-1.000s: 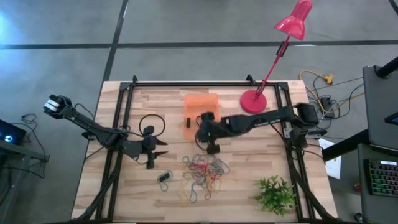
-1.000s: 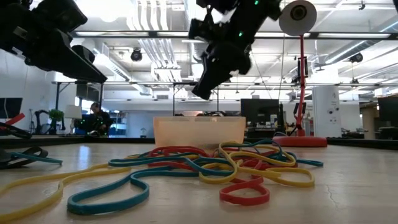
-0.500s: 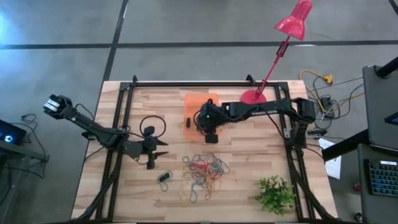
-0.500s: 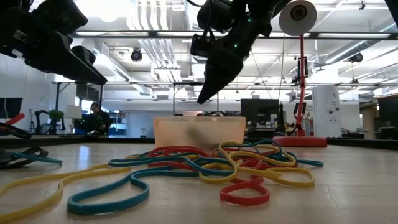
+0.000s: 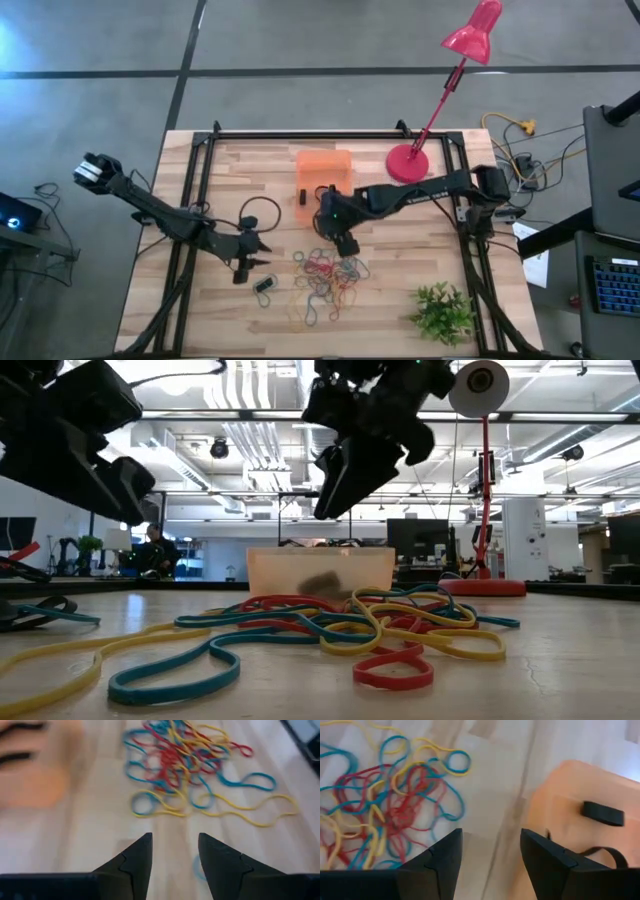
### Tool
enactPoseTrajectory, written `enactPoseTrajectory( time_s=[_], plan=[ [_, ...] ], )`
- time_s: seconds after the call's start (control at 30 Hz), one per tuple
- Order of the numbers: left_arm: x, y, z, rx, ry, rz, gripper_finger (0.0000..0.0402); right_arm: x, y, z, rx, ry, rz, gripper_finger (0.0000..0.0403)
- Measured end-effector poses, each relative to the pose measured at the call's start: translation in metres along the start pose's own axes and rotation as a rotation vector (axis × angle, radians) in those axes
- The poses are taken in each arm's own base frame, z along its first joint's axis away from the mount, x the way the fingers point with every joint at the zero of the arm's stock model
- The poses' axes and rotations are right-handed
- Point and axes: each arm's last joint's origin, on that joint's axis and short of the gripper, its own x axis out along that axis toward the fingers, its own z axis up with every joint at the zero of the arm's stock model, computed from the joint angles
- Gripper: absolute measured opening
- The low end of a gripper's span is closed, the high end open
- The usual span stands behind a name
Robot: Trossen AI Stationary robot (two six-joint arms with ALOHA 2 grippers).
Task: Pick and place rubber bands into bin
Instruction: Put the black rubber band into the orange bin
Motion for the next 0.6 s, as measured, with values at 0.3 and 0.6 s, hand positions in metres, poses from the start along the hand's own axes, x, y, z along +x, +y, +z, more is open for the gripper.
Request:
enactPoseTrajectory(
  time_s=[0.3, 0.6],
  plan=[
    [0.028, -0.011, -0.003, -0.122, 0.183, -0.079, 0.0144, 0.002, 0.041, 0.005, -0.028, 0.012, 0.055, 0.0187],
    [0.048, -0.02, -0.004, -0.147, 0.286, -0.107, 0.0144, 0.006, 0.052, -0.001, -0.018, 0.036, 0.068, 0.017]
  ],
)
